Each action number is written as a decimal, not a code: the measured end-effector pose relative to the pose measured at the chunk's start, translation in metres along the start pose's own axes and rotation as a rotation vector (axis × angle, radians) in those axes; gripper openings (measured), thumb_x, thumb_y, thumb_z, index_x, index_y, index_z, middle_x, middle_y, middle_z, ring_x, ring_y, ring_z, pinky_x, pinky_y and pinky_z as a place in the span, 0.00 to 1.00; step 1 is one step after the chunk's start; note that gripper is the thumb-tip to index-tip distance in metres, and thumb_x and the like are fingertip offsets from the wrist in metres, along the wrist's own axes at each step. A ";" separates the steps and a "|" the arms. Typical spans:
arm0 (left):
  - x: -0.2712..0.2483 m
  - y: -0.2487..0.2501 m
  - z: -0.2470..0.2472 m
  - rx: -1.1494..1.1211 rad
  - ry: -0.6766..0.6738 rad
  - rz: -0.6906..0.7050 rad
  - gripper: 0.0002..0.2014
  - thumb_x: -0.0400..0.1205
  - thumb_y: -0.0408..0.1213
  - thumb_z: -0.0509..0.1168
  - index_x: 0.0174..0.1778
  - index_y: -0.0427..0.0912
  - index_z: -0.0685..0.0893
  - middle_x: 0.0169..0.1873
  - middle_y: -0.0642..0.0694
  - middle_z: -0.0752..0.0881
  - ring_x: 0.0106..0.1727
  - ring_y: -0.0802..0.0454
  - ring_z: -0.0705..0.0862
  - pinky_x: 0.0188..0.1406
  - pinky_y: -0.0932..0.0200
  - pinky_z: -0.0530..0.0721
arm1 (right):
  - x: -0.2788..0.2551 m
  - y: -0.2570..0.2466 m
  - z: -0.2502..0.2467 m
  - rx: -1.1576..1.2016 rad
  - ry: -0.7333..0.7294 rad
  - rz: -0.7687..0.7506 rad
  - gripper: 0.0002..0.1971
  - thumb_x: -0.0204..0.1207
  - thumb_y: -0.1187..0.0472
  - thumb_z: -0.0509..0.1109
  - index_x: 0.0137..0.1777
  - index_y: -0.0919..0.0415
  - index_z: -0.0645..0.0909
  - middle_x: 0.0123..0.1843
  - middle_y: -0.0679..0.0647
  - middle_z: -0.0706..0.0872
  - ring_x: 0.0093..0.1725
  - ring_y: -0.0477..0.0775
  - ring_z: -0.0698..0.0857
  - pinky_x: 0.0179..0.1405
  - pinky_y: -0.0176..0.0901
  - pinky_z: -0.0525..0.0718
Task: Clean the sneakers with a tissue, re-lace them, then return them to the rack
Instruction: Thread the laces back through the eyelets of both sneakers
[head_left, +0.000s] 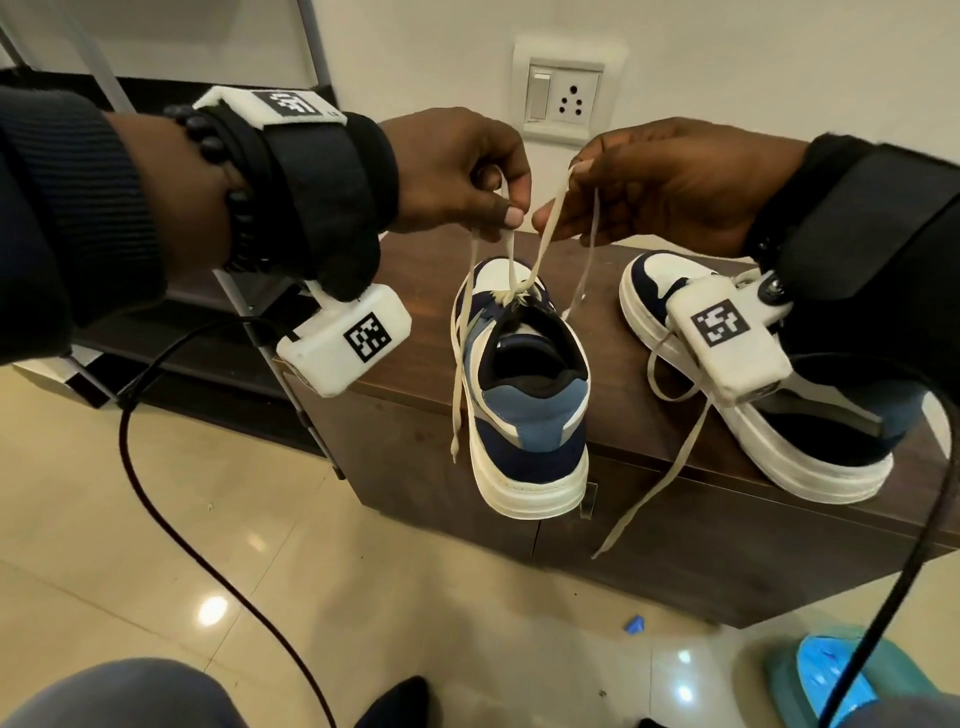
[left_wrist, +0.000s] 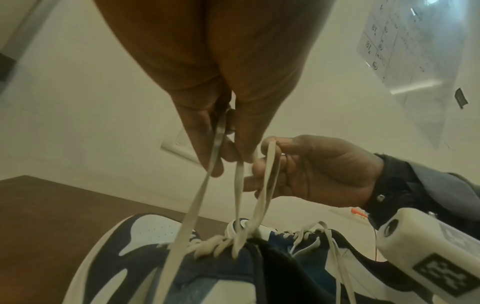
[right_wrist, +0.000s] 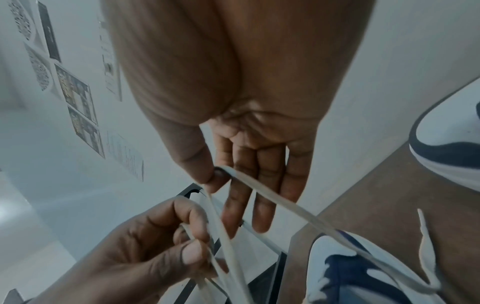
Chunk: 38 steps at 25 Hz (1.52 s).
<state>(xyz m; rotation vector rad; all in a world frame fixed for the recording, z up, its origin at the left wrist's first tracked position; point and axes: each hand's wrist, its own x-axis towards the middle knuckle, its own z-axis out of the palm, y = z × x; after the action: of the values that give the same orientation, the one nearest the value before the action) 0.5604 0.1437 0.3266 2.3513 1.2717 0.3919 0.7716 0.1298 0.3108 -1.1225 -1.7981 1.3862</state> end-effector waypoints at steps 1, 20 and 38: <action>0.000 0.001 -0.001 0.014 0.003 -0.002 0.08 0.79 0.37 0.70 0.52 0.44 0.81 0.35 0.52 0.81 0.38 0.63 0.89 0.44 0.70 0.86 | 0.002 0.001 0.002 0.049 0.003 0.006 0.09 0.83 0.64 0.57 0.43 0.59 0.77 0.48 0.60 0.90 0.56 0.61 0.88 0.60 0.54 0.81; -0.003 -0.006 0.000 -0.353 -0.090 -0.045 0.08 0.84 0.35 0.61 0.39 0.42 0.74 0.47 0.43 0.90 0.45 0.54 0.90 0.47 0.61 0.89 | 0.014 0.022 0.003 -0.051 0.072 0.057 0.09 0.76 0.67 0.69 0.54 0.60 0.75 0.40 0.57 0.89 0.42 0.54 0.88 0.39 0.41 0.86; -0.001 0.005 0.013 -0.324 -0.171 -0.018 0.18 0.83 0.33 0.63 0.60 0.42 0.59 0.27 0.46 0.87 0.28 0.55 0.81 0.30 0.64 0.84 | 0.021 0.015 0.010 0.041 0.049 -0.143 0.16 0.73 0.77 0.69 0.52 0.60 0.69 0.39 0.58 0.85 0.37 0.54 0.85 0.40 0.44 0.85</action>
<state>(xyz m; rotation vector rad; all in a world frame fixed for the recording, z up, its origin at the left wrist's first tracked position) 0.5693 0.1368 0.3176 2.0520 1.0614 0.3530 0.7573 0.1449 0.2924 -0.9783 -1.7708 1.2958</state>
